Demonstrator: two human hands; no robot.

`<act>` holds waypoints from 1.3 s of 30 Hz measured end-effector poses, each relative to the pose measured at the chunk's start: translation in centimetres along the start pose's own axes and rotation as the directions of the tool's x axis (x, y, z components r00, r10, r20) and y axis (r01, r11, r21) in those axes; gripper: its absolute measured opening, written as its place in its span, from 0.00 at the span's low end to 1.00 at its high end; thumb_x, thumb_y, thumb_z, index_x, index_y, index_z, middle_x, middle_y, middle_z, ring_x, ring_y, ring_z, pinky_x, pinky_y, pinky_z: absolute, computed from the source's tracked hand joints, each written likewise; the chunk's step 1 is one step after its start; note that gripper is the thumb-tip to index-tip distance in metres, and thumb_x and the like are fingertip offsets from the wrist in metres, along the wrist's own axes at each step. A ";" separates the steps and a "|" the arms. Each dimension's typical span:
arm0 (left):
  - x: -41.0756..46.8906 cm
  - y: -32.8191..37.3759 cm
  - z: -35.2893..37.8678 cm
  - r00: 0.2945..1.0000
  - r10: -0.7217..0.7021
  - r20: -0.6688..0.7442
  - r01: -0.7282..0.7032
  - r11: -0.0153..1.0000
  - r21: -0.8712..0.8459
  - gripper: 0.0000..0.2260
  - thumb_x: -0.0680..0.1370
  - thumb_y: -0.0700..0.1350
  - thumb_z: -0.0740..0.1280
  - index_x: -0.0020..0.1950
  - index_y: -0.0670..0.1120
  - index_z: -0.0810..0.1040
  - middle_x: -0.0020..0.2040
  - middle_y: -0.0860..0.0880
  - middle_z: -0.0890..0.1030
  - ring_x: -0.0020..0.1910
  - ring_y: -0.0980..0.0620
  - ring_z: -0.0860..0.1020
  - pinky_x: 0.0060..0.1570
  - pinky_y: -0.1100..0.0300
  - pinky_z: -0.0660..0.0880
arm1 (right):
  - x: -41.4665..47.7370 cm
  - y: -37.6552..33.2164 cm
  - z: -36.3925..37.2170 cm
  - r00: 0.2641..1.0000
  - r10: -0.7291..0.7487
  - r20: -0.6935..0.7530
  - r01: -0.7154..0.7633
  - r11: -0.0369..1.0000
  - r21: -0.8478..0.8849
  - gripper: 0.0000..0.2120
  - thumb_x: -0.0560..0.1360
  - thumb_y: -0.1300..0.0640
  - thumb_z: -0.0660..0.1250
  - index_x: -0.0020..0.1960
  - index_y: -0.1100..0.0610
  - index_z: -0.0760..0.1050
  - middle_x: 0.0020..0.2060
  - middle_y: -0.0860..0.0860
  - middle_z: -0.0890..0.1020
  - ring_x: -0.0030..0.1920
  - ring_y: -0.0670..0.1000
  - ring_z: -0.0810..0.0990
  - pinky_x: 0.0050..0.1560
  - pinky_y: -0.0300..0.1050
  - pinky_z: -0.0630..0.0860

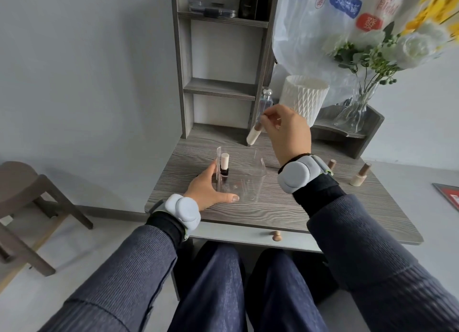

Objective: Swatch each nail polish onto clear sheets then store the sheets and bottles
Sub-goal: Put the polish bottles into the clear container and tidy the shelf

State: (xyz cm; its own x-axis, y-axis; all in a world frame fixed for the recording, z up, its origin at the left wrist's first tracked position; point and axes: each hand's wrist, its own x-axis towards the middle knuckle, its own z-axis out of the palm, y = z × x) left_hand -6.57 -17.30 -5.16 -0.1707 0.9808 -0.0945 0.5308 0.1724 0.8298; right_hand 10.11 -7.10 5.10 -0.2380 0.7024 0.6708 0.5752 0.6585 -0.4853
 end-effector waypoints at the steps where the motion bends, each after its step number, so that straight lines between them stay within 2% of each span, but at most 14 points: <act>1: 0.0 0.0 0.0 1.000 0.001 -0.002 -0.001 1.000 0.002 0.51 0.64 0.54 0.78 0.78 0.53 0.49 0.75 0.53 0.62 0.74 0.51 0.61 0.72 0.54 0.59 | -0.2 -0.2 0.2 0.999 -0.005 0.045 0.005 1.000 -0.004 0.06 0.76 0.54 0.67 0.46 0.55 0.79 0.40 0.49 0.82 0.40 0.49 0.79 0.42 0.50 0.78; 4: -0.1 0.1 0.0 1.000 0.011 -0.006 -0.011 1.000 0.003 0.51 0.65 0.54 0.78 0.78 0.53 0.49 0.75 0.54 0.62 0.74 0.52 0.61 0.71 0.57 0.58 | -0.8 -0.6 0.7 0.977 0.008 0.214 -0.001 0.999 -0.036 0.07 0.75 0.51 0.69 0.42 0.53 0.80 0.35 0.45 0.82 0.39 0.47 0.80 0.42 0.49 0.79; 9: -0.1 0.1 0.0 0.999 0.036 -0.010 -0.036 0.999 0.006 0.50 0.66 0.54 0.78 0.78 0.54 0.49 0.75 0.55 0.62 0.73 0.52 0.61 0.68 0.60 0.58 | -1.8 -1.3 1.5 0.916 0.038 0.400 -0.003 0.996 -0.088 0.06 0.74 0.51 0.70 0.41 0.53 0.81 0.38 0.46 0.83 0.41 0.48 0.81 0.45 0.51 0.80; 13: 0.1 0.0 0.1 0.999 0.043 -0.009 -0.043 0.999 0.017 0.51 0.65 0.55 0.78 0.78 0.54 0.48 0.75 0.54 0.62 0.73 0.52 0.61 0.70 0.57 0.59 | -2.2 -1.7 2.1 0.881 0.067 0.469 -0.003 0.991 -0.135 0.05 0.73 0.53 0.70 0.41 0.52 0.81 0.38 0.46 0.83 0.42 0.49 0.81 0.44 0.49 0.80; 17: 0.3 -0.3 0.1 0.999 0.045 -0.012 -0.045 0.999 0.014 0.49 0.64 0.56 0.78 0.77 0.54 0.52 0.74 0.54 0.64 0.73 0.52 0.63 0.71 0.54 0.59 | -2.3 -2.3 2.3 0.837 0.077 0.542 0.009 0.988 -0.153 0.05 0.72 0.52 0.71 0.41 0.53 0.82 0.38 0.47 0.83 0.42 0.50 0.81 0.45 0.49 0.80; 22: 0.2 -0.6 0.5 0.997 0.060 -0.056 -0.057 0.997 0.045 0.52 0.56 0.68 0.74 0.75 0.56 0.56 0.69 0.56 0.70 0.68 0.53 0.68 0.68 0.48 0.65 | -2.4 -3.0 2.8 0.793 0.114 0.599 -0.002 0.983 -0.186 0.03 0.70 0.52 0.71 0.38 0.51 0.82 0.38 0.47 0.84 0.41 0.51 0.82 0.46 0.50 0.81; 26: 0.2 -0.7 0.8 0.983 0.124 -0.132 -0.118 0.992 0.054 0.42 0.55 0.69 0.73 0.67 0.60 0.66 0.59 0.58 0.76 0.60 0.54 0.74 0.62 0.47 0.70 | -2.5 -3.4 3.0 0.759 0.127 0.638 0.017 0.976 -0.215 0.05 0.69 0.50 0.71 0.36 0.49 0.80 0.39 0.48 0.84 0.40 0.52 0.82 0.44 0.49 0.81; 32: 0.7 -0.2 0.8 0.972 0.184 -0.144 -0.160 0.974 0.163 0.41 0.55 0.71 0.70 0.63 0.55 0.69 0.56 0.54 0.75 0.57 0.52 0.73 0.59 0.46 0.71 | -2.3 -3.3 2.5 0.732 0.126 0.670 0.014 0.980 -0.199 0.07 0.70 0.49 0.71 0.40 0.51 0.84 0.39 0.49 0.84 0.41 0.53 0.82 0.44 0.50 0.82; 35: 1.6 0.2 0.6 0.979 0.161 -0.125 -0.132 0.967 0.217 0.42 0.54 0.72 0.70 0.61 0.52 0.69 0.54 0.52 0.74 0.55 0.50 0.74 0.58 0.46 0.72 | -2.0 -2.5 2.1 0.778 0.118 0.617 -0.020 0.986 -0.163 0.08 0.72 0.49 0.69 0.39 0.52 0.83 0.38 0.48 0.84 0.41 0.51 0.82 0.45 0.51 0.81; 39: 2.6 0.6 0.8 0.987 0.128 -0.101 -0.099 0.962 0.253 0.43 0.57 0.68 0.75 0.65 0.50 0.67 0.56 0.51 0.72 0.58 0.49 0.73 0.61 0.47 0.70 | -1.7 -0.7 0.8 0.876 0.137 0.462 -0.081 0.987 -0.139 0.08 0.73 0.52 0.67 0.40 0.54 0.82 0.37 0.48 0.83 0.40 0.51 0.81 0.44 0.51 0.80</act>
State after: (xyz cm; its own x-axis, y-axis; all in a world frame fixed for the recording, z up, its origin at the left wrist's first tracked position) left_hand -5.99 -14.54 -5.33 -0.1838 0.9806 0.0686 0.7377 0.0915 0.6689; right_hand 9.45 -8.50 3.83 -0.4917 0.8304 0.2620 0.6956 0.5556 -0.4555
